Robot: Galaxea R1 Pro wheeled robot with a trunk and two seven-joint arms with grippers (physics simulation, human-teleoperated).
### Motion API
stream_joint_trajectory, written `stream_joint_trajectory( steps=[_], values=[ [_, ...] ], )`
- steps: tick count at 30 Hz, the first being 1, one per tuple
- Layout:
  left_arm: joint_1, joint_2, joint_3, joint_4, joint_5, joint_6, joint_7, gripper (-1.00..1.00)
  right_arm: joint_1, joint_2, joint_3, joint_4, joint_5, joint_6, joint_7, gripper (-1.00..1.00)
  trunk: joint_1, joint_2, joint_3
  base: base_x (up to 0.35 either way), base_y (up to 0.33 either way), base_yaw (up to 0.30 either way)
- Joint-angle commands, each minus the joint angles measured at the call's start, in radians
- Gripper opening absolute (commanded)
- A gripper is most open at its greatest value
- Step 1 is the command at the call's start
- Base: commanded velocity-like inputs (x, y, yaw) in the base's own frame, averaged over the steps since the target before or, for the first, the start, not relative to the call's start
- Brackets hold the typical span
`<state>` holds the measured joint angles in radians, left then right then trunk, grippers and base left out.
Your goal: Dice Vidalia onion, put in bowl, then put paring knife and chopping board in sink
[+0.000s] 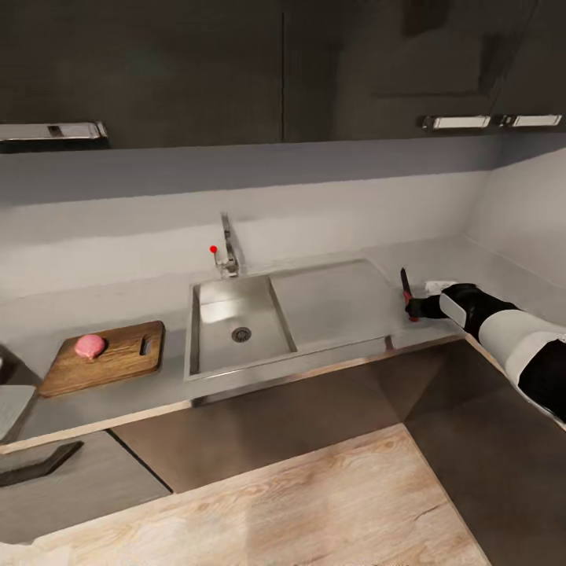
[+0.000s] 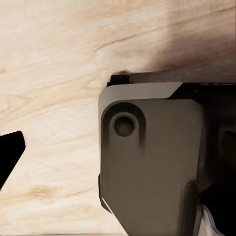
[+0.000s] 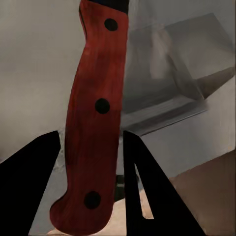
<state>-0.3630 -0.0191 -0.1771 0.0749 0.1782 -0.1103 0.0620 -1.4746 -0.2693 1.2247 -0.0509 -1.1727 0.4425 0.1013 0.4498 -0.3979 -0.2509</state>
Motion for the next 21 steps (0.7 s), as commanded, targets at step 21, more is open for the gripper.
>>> stream_joint_trajectory(
  steps=[21],
  values=[
    [-0.002,-0.001,-0.009,0.005,0.010,-0.007,0.001,1.00,-0.001,-0.011,0.005,0.004,0.000,0.004,0.003,-1.00,0.000,-0.002,0.013,-0.177,0.261,0.241]
  ],
)
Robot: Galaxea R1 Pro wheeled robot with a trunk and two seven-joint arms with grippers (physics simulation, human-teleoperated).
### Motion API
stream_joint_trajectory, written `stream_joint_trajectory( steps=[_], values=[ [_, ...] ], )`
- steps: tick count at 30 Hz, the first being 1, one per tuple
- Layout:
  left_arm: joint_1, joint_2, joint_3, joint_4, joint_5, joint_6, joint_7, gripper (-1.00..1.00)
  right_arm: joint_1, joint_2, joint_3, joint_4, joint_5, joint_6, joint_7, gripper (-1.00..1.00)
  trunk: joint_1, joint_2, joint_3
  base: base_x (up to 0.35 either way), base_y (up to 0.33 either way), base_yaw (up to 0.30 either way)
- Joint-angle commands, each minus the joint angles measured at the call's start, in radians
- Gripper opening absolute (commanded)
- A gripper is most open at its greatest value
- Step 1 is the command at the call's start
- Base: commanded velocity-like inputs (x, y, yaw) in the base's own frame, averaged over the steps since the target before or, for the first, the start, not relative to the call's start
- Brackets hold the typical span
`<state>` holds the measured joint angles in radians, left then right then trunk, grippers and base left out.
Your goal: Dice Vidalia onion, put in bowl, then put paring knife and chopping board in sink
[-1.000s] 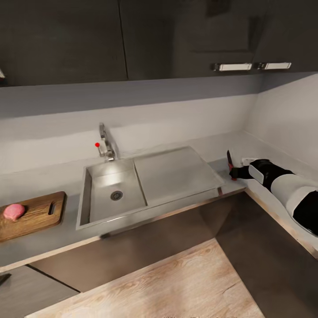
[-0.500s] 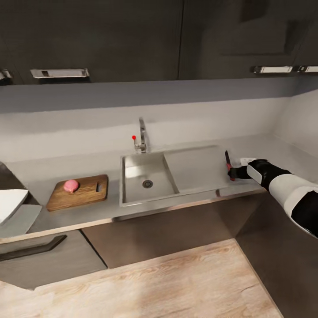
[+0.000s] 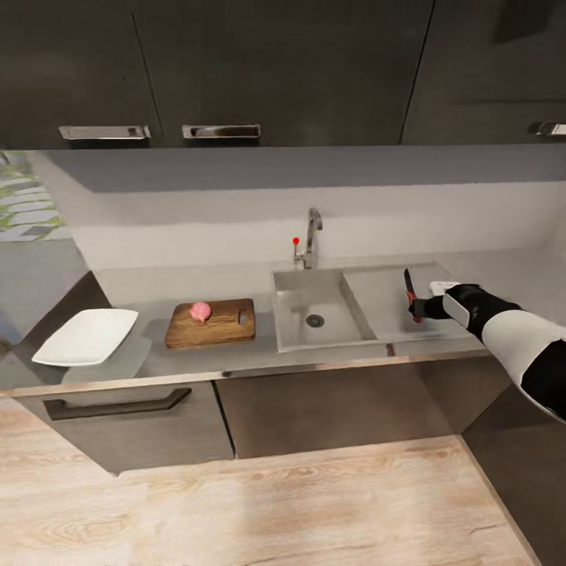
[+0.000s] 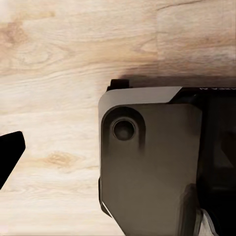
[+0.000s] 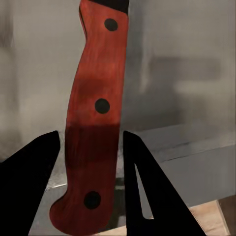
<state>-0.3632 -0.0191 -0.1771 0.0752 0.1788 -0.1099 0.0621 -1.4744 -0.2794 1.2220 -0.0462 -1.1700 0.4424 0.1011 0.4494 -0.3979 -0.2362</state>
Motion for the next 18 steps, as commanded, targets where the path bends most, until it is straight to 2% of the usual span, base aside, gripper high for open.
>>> stream_joint_trajectory(
  steps=[1,18],
  values=[
    [-0.002,-0.001,-0.009,0.005,0.009,-0.007,0.001,1.00,-0.001,-0.002,0.008,0.000,-0.002,0.004,0.004,-1.00,0.001,-0.002,-0.002,-0.003,0.316,0.035],
    [-0.002,0.001,-0.009,0.005,0.009,-0.008,0.001,1.00,-0.001,-0.004,0.008,0.009,0.002,-0.008,0.003,-1.00,0.001,-0.002,-0.002,0.000,0.317,0.004]
  ],
)
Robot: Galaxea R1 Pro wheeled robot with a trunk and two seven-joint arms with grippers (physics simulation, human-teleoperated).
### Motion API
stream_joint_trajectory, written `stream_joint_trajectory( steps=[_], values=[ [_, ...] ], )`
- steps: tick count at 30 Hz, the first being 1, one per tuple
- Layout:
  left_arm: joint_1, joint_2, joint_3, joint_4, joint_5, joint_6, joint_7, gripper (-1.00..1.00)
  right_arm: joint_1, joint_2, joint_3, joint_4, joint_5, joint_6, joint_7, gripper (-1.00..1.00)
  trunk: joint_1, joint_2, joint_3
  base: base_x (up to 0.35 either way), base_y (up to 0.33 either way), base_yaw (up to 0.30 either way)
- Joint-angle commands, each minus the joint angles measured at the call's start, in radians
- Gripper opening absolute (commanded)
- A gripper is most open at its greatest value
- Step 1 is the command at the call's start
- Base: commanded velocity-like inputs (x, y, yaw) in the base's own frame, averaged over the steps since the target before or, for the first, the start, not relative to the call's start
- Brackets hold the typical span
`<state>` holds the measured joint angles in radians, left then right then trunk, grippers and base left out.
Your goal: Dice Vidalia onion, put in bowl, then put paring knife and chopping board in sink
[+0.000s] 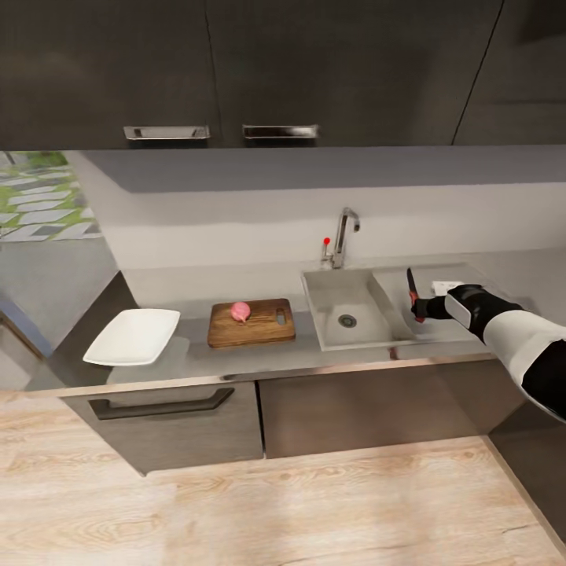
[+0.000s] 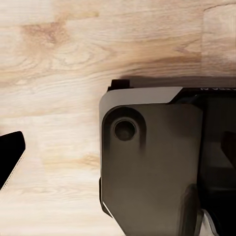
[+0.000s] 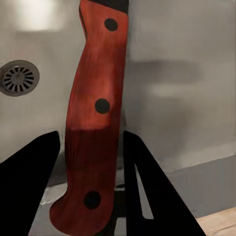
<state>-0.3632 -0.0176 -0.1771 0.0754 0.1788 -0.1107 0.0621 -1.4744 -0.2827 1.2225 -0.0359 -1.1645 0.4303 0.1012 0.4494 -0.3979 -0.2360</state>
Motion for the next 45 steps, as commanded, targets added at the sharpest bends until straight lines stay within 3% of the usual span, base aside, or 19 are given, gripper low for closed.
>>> stream_joint_trajectory(
  steps=[1,12,36,38,45],
  values=[
    [-0.002,-0.001,-0.009,0.004,0.009,-0.007,0.001,1.00,-0.001,-0.001,0.008,0.001,-0.003,-0.006,0.003,-1.00,0.001,-0.002,-0.002,0.000,0.317,0.000],
    [-0.002,-0.001,-0.009,0.004,0.009,-0.007,0.001,1.00,0.007,0.000,0.009,0.005,0.033,-0.054,0.021,-1.00,0.001,-0.002,-0.002,0.000,0.304,0.000],
    [-0.002,-0.003,-0.009,0.004,0.009,-0.006,0.001,1.00,0.008,0.009,0.012,-0.001,0.039,-0.054,0.029,-1.00,0.001,-0.002,-0.002,0.000,0.273,0.000],
    [-0.002,-0.006,-0.009,0.004,0.008,-0.006,0.001,1.00,0.008,0.008,0.019,-0.005,0.084,-0.054,0.027,-1.00,0.001,-0.002,-0.002,0.000,0.118,0.000],
    [-0.002,-0.008,-0.009,0.005,0.009,-0.006,0.001,1.00,0.008,0.019,0.064,-0.017,0.371,-0.053,0.022,-1.00,0.001,-0.002,-0.002,0.000,0.025,0.000]
  ],
)
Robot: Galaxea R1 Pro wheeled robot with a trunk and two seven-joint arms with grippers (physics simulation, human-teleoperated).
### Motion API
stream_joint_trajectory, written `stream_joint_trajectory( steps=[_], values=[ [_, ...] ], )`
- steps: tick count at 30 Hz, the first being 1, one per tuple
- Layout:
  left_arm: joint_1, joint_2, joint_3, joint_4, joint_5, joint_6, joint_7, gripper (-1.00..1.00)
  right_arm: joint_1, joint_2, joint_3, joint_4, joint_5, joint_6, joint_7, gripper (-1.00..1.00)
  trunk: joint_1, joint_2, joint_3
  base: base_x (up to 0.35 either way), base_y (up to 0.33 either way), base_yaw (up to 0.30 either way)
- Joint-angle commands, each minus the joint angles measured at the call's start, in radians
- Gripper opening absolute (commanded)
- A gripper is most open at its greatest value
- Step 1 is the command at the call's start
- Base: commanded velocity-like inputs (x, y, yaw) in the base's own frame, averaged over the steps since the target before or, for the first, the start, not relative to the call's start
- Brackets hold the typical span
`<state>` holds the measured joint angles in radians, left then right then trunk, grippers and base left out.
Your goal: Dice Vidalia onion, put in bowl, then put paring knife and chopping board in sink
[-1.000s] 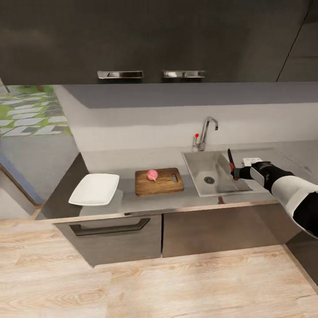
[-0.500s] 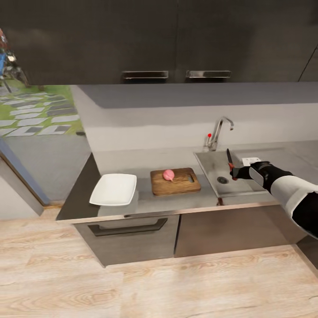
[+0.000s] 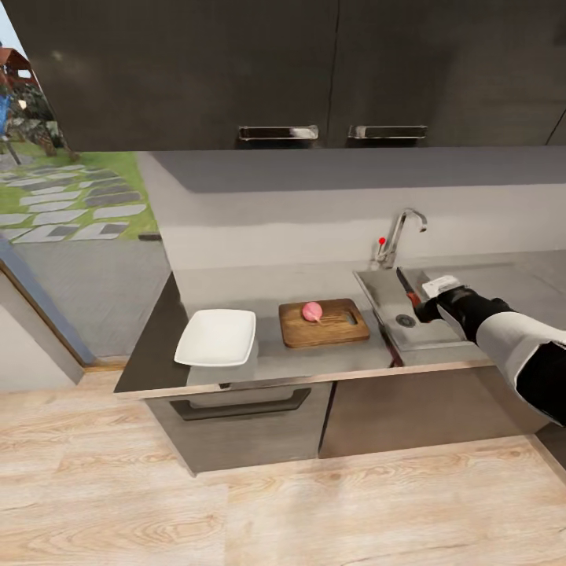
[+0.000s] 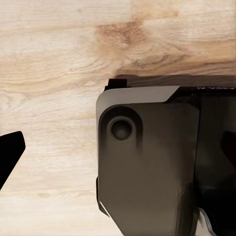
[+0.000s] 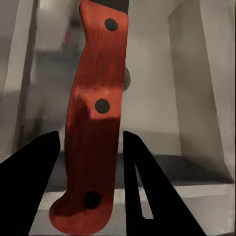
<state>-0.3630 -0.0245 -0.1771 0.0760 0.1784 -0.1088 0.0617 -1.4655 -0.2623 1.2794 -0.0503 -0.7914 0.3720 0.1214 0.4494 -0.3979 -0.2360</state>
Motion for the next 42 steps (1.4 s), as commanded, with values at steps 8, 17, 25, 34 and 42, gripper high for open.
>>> stream_joint_trajectory(
  steps=[8,17,25,34,42],
  values=[
    [-0.002,-0.002,-0.009,0.005,0.009,-0.006,0.001,1.00,-0.001,0.166,0.014,-0.008,0.196,0.006,-0.189,-1.00,0.001,-0.002,-0.002,0.000,0.001,0.000],
    [-0.002,-0.003,-0.009,0.004,0.009,-0.006,0.001,1.00,-0.001,0.426,0.017,-0.009,0.370,0.008,-0.507,-1.00,0.001,-0.002,-0.002,0.000,0.000,0.000],
    [-0.002,-0.006,-0.009,0.005,0.009,-0.006,0.001,1.00,0.000,0.437,0.014,-0.003,0.475,0.013,-0.633,-1.00,0.001,-0.002,-0.002,0.000,0.000,0.000],
    [-0.002,-0.006,-0.009,0.005,0.009,-0.005,0.001,1.00,0.085,0.437,0.015,-0.003,0.509,0.012,-0.629,-1.00,0.001,-0.002,-0.002,0.000,0.000,0.000],
    [-0.002,-0.006,-0.009,0.005,0.009,-0.004,0.001,1.00,0.100,0.437,0.016,-0.008,0.614,0.009,-0.527,-1.00,0.001,-0.002,-0.002,0.000,0.000,0.000]
  ],
)
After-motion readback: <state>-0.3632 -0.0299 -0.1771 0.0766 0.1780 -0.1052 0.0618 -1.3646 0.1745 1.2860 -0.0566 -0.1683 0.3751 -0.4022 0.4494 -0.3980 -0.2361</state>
